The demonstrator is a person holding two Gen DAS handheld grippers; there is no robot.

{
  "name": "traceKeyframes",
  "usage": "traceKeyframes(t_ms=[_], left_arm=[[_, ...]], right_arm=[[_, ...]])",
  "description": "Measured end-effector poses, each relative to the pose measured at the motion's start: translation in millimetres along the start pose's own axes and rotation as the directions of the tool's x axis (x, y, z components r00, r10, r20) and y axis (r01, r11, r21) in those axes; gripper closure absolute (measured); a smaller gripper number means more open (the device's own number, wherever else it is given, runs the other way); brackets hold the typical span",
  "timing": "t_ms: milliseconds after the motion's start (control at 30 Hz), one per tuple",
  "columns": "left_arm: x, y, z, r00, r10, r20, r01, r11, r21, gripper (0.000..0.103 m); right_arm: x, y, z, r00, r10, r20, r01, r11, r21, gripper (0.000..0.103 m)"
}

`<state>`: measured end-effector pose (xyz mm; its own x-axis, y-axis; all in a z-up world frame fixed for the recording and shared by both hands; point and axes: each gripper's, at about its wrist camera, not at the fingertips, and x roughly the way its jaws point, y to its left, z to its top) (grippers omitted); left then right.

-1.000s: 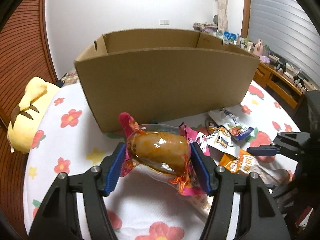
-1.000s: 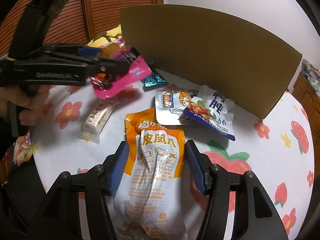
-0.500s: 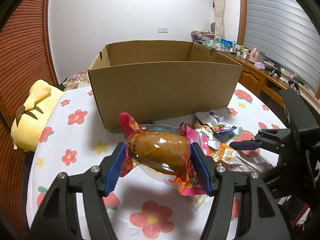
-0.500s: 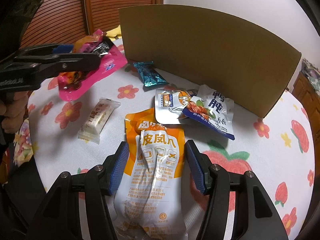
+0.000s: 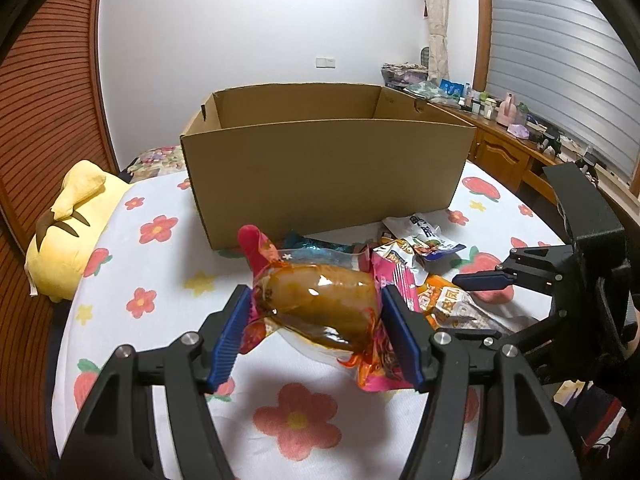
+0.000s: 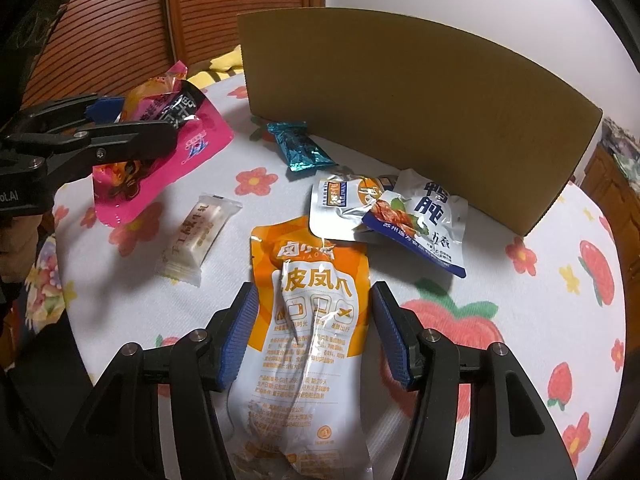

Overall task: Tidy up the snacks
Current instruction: 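Grasp the orange chicken-feet pouch with the right tool while the left tool holds the candy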

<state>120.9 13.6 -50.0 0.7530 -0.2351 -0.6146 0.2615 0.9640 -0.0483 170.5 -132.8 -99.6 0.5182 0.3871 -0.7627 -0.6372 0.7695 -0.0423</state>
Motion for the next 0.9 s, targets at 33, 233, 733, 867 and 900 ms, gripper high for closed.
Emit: traceKeyframes(t_ms=[33,233,733,867,900], left_arm=[[-0.3,0.8,-0.4,1.0,0.001,0.001,-0.001,1.0,-0.002,0.038],[-1.3,7.6,-3.0,1.0,0.011,0.005,-0.011,1.0,-0.02,0.038],[-7.2,18.4,0.3,0.999,0.032,0.024,-0.031,0.999,-0.045,0.038],[-7.9,19.3,0.8,0.999,0.032,0.025,-0.03,0.998,-0.047,0.038],[-7.7,18.7,0.5,0.999,0.031,0.025,-0.03,0.998,-0.048,0.038]], right_arm=[[0.2,0.7,1.2,1.0,0.0,-0.002,0.0,1.0,-0.002,0.045],[0.6,11.6,5.0,1.0,-0.005,0.009,0.005,0.999,-0.035,0.047],[-18.5,27.8,19.2,0.99,-0.028,0.136,0.034,0.999,-0.041,0.06],[-12.1,22.5,19.7,0.991,-0.018,0.132,0.022,0.999,-0.027,0.06],[-14.4,20.3,19.0,0.99,-0.02,0.137,0.023,0.999,-0.025,0.06]])
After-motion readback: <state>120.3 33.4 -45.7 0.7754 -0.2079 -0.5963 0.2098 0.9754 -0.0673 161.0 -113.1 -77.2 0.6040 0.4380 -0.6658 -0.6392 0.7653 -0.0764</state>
